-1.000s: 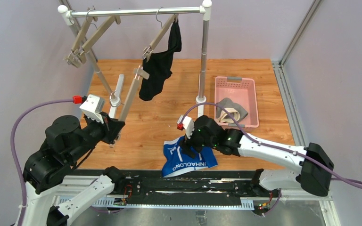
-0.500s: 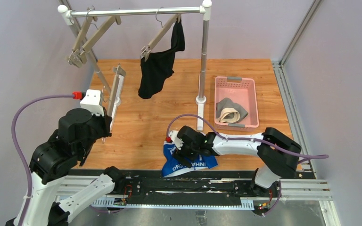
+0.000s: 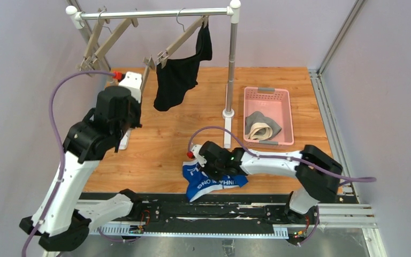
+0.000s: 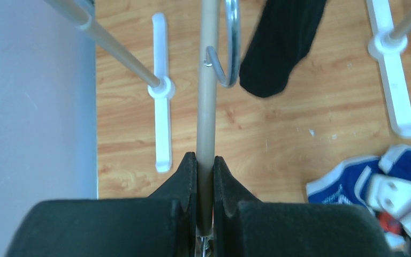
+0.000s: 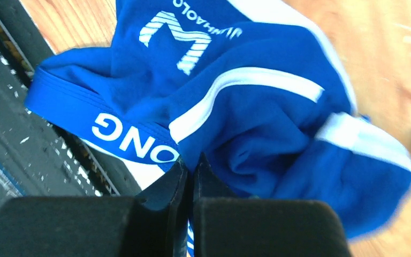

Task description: Remove the underwear clipped to the hanger

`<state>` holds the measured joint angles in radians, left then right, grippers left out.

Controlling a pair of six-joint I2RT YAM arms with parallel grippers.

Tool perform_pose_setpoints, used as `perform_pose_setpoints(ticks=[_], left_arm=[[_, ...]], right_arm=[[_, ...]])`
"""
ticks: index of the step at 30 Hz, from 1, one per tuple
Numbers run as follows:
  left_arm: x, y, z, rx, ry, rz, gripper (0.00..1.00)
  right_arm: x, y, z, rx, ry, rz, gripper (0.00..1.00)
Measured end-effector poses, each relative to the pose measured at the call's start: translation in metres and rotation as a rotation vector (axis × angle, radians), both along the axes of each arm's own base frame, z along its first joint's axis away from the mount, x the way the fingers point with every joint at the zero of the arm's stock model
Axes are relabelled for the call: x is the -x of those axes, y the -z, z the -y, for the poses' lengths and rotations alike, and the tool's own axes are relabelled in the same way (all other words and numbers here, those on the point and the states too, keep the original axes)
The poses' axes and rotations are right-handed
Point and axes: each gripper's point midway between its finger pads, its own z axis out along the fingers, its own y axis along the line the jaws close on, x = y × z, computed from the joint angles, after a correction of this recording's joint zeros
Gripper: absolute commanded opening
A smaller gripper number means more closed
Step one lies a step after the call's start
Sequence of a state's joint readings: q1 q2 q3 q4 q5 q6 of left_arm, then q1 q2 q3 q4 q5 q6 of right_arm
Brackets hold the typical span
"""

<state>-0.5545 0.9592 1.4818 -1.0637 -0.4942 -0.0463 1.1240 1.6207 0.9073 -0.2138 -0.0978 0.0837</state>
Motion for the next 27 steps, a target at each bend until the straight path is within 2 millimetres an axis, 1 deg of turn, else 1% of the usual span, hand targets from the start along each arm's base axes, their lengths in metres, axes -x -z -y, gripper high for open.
perform_pose_setpoints(ticks=[1,3,6,8,10,13,14,16,19,21,24,27], left_arm=[[-0.009,-0.005,0.001,0.003,-0.001,0.002,0.0],[-0.025,-0.014,-0.001,0.014,-0.017,0.003,0.0],[-0.044,-0.031,-0.01,0.038,-0.041,0.025,0.0],[-0.055,-0.044,-0.015,0.053,-0.045,0.039,0.0],[-0.065,-0.055,-0.016,0.067,-0.034,0.056,0.0],[-0.08,-0.066,-0.013,0.102,0.0,0.065,0.0],[-0.085,-0.069,-0.013,0.115,0.01,0.068,0.0],[-0.096,-0.074,-0.013,0.142,0.032,0.071,0.0],[-0.109,-0.08,-0.009,0.174,0.068,0.072,0.0],[-0.117,-0.085,-0.003,0.193,0.1,0.078,0.0],[-0.126,-0.094,0.005,0.216,0.14,0.092,0.0],[-0.131,-0.103,0.01,0.228,0.167,0.109,0.0]], right_arm=[[-0.001,-0.006,0.004,0.001,0.009,0.015,0.0],[-0.006,-0.03,0.012,-0.019,0.033,0.063,0.01],[-0.018,-0.083,0.022,-0.085,0.088,0.173,0.01],[-0.03,-0.123,0.026,-0.143,0.135,0.261,0.01],[-0.041,-0.156,0.033,-0.189,0.177,0.343,0.01],[-0.062,-0.207,0.052,-0.238,0.265,0.481,0.01],[-0.069,-0.219,0.059,-0.246,0.297,0.516,0.0],[-0.09,-0.244,0.08,-0.251,0.381,0.594,0.01],[-0.122,-0.272,0.119,-0.237,0.519,0.687,0.01],[-0.139,-0.284,0.144,-0.223,0.597,0.736,0.01],[-0.16,-0.3,0.18,-0.215,0.711,0.801,0.0],[-0.176,-0.309,0.204,-0.229,0.788,0.833,0.01]])
